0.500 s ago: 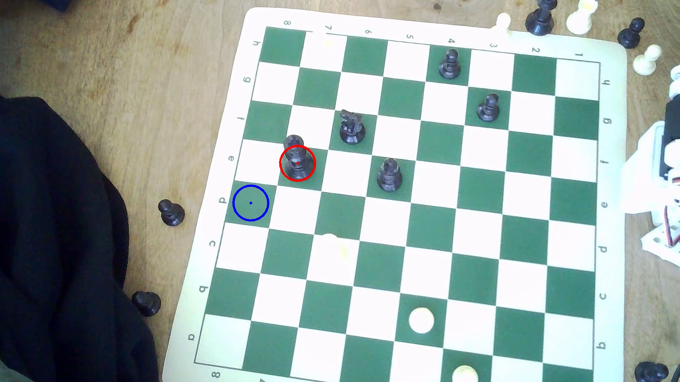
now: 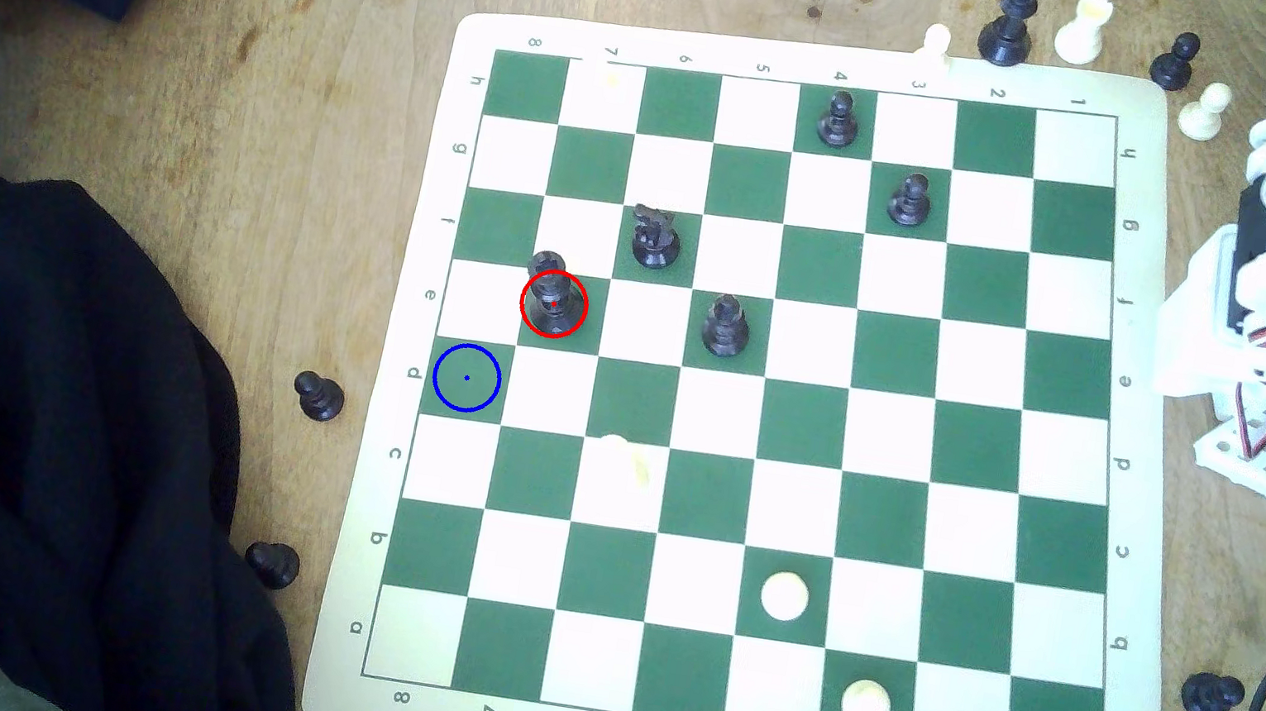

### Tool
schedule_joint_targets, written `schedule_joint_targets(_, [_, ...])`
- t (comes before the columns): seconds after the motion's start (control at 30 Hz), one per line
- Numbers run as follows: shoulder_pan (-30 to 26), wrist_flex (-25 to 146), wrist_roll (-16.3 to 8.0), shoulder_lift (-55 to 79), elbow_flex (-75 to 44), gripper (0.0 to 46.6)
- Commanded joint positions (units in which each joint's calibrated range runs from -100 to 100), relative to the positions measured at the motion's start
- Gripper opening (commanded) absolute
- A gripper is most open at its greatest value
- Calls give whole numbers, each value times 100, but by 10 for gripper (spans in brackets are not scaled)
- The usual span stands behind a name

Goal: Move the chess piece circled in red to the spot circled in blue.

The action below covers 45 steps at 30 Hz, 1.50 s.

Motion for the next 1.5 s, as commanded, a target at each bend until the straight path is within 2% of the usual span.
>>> schedule_joint_targets(0.0, [30, 1625, -20, -20, 99, 2])
schedule_joint_targets(0.1, [37, 2681, -20, -20, -136, 2])
schedule_joint_targets(0.27, [178, 5662, -39, -20, -916, 4])
schedule_joint_targets(0.33, [202, 6219, -49, -20, -1043, 6])
schedule_joint_targets(0.37, [210, 6424, -78, -11, -1070, 7])
schedule_joint_targets(0.4, [217, 6678, -220, 40, -1125, 7])
schedule_joint_targets(0.43, [225, 7095, -230, 192, -1215, 10])
schedule_joint_targets(0.57, [147, 7693, -259, 1050, -1750, 15])
schedule_joint_targets(0.67, [-9, 7955, -259, 2009, -2530, 49])
schedule_joint_targets(0.73, [-166, 8160, -366, 3028, -3346, 66])
schedule_joint_targets(0.87, [-440, 8185, -430, 4208, -4080, 114])
schedule_joint_targets(0.97, [-502, 8217, -444, 4819, -4397, 129])
schedule_joint_targets(1.27, [-518, 9233, -801, 6797, -6165, 152])
schedule_joint_targets(1.47, [-541, 9168, -1275, 7807, -6836, 158])
